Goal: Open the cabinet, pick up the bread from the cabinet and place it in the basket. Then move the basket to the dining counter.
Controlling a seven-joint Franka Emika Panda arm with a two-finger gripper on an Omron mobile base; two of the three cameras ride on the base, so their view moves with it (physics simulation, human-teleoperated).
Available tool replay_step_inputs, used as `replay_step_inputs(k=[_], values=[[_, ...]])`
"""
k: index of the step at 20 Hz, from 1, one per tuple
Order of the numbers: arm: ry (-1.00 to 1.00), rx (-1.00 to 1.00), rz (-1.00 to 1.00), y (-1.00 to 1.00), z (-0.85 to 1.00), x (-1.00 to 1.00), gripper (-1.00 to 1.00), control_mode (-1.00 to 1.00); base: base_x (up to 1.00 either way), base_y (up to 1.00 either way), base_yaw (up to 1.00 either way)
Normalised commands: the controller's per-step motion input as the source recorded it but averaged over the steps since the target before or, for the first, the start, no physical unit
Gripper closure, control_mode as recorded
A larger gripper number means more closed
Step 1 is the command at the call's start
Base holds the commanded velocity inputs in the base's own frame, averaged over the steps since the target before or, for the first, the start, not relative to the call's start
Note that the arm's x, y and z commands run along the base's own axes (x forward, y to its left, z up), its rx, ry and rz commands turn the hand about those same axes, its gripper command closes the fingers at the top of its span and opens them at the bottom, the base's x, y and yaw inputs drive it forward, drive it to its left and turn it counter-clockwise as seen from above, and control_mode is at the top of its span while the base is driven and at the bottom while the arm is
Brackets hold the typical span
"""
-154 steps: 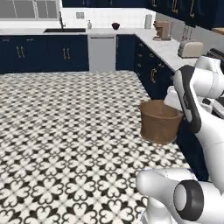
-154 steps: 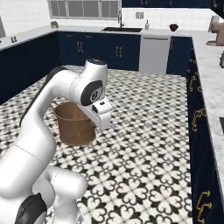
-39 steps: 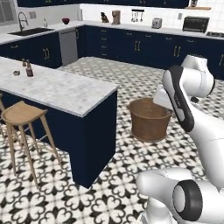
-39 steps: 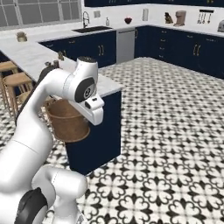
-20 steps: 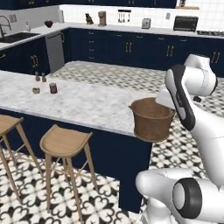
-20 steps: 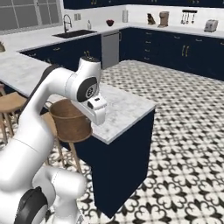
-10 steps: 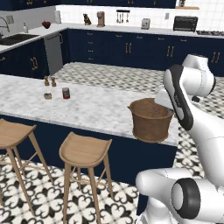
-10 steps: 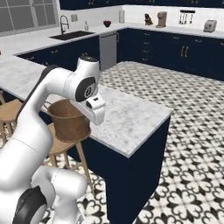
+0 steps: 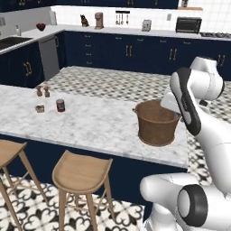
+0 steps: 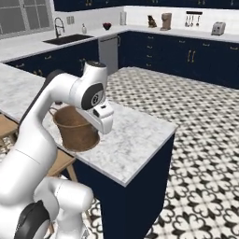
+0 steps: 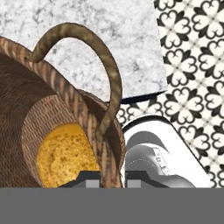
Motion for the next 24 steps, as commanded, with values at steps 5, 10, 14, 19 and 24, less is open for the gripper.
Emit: replay_step_inputs(k=[5, 10, 14, 19, 24], values=[[0.00, 0.00, 0.00, 0.00, 0.00, 0.00, 1.00, 1.00, 0.49, 0.32, -0.05], [0.00, 0.00, 0.00, 0.00, 0.00, 0.00, 1.00, 1.00, 0.24, 0.53, -0.14], [0.00, 0.00, 0.00, 0.00, 0.00, 0.00, 1.00, 1.00, 0.33, 0.45, -0.13], [0.00, 0.00, 0.00, 0.00, 0.00, 0.00, 1.00, 1.00, 0.30, 0.30, -0.11], [-0.02, 0.00, 0.00, 0.05, 0.00, 0.30, 1.00, -1.00, 0.12, 0.11, -0.04]])
